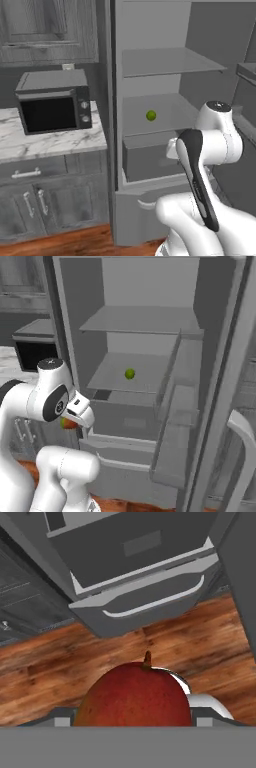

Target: Place the cold items (mango and lime) from the fridge in one tupperware on the dining counter. Place the warm items (hot dog and kebab skewer) in the stove area in another tupperware.

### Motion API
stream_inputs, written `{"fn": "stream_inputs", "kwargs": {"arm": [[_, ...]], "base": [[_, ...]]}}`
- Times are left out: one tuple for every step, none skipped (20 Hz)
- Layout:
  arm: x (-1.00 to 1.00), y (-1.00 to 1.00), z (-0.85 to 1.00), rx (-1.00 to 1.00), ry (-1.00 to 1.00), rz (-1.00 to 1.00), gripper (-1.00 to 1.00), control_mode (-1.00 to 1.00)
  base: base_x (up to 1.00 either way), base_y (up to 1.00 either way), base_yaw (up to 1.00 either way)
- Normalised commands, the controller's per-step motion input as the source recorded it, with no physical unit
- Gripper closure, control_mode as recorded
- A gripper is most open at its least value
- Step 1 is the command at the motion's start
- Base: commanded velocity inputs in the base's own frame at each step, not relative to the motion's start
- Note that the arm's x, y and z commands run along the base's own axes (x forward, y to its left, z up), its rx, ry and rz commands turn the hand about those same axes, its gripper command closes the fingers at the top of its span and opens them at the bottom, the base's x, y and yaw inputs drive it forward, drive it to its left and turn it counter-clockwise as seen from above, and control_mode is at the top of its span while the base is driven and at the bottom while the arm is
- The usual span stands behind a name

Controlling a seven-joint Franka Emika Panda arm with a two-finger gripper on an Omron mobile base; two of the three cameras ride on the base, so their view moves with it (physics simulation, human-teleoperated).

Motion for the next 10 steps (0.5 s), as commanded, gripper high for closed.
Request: {"fn": "stream_inputs", "kwargs": {"arm": [[0.0,0.0,0.0,0.0,0.0,0.0,1.0,1.0],[0.0,0.0,0.0,0.0,0.0,0.0,1.0,1.0],[0.0,0.0,0.0,0.0,0.0,0.0,1.0,1.0],[0.0,0.0,0.0,0.0,0.0,0.0,1.0,1.0],[0.0,0.0,0.0,0.0,0.0,0.0,1.0,1.0],[0.0,0.0,0.0,0.0,0.0,0.0,1.0,1.0],[0.0,0.0,0.0,0.0,0.0,0.0,1.0,1.0],[0.0,0.0,0.0,0.0,0.0,0.0,1.0,1.0],[0.0,0.0,0.0,0.0,0.0,0.0,1.0,1.0],[0.0,0.0,0.0,0.0,0.0,0.0,1.0,1.0]], "base": [[-0.04,0.9,-0.37],[0.0,0.92,-0.41],[0.0,0.94,-0.47],[-0.13,0.76,-0.52],[-0.34,0.59,-0.59],[-0.49,0.39,-0.66],[-0.55,0.39,-0.66],[-0.7,0.23,-0.72],[-0.8,0.21,-0.74],[-0.81,0.25,-0.73]]}}
